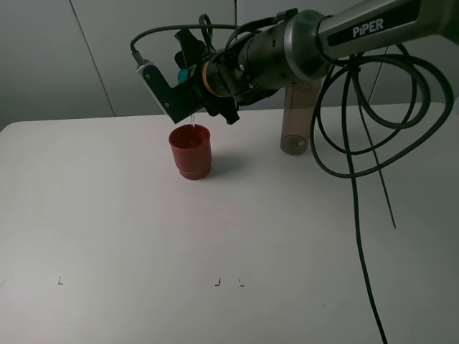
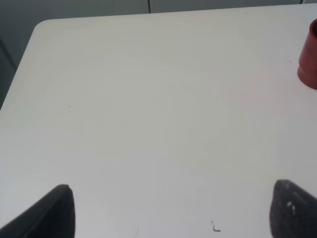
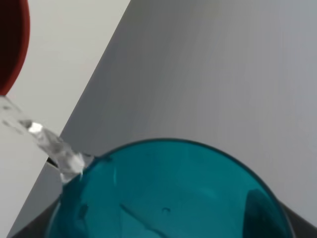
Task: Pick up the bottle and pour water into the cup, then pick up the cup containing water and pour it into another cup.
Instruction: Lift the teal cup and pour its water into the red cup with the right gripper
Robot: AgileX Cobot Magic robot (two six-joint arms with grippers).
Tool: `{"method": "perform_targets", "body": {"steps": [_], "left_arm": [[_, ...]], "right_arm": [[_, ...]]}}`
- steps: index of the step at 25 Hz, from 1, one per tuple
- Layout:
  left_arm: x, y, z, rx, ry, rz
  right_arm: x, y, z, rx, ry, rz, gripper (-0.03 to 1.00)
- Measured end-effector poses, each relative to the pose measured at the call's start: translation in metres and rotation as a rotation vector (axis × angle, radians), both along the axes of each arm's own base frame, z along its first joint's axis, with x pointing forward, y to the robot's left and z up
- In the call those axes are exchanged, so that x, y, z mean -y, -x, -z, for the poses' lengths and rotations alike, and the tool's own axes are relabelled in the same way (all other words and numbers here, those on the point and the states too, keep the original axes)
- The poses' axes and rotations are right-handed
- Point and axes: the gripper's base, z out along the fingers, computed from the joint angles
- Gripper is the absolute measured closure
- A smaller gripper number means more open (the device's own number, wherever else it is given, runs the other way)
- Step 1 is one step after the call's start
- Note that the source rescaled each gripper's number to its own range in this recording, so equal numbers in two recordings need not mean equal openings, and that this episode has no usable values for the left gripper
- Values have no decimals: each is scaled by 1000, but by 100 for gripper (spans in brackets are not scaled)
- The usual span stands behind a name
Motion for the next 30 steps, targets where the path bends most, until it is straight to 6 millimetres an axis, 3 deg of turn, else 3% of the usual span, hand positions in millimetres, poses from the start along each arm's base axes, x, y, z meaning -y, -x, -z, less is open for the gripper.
{"method": "perform_targets", "body": {"steps": [30], "left_arm": [[0,0,0,0,-6,3]], "right_arm": [[-2,1,0,18,39,-27,88]]}}
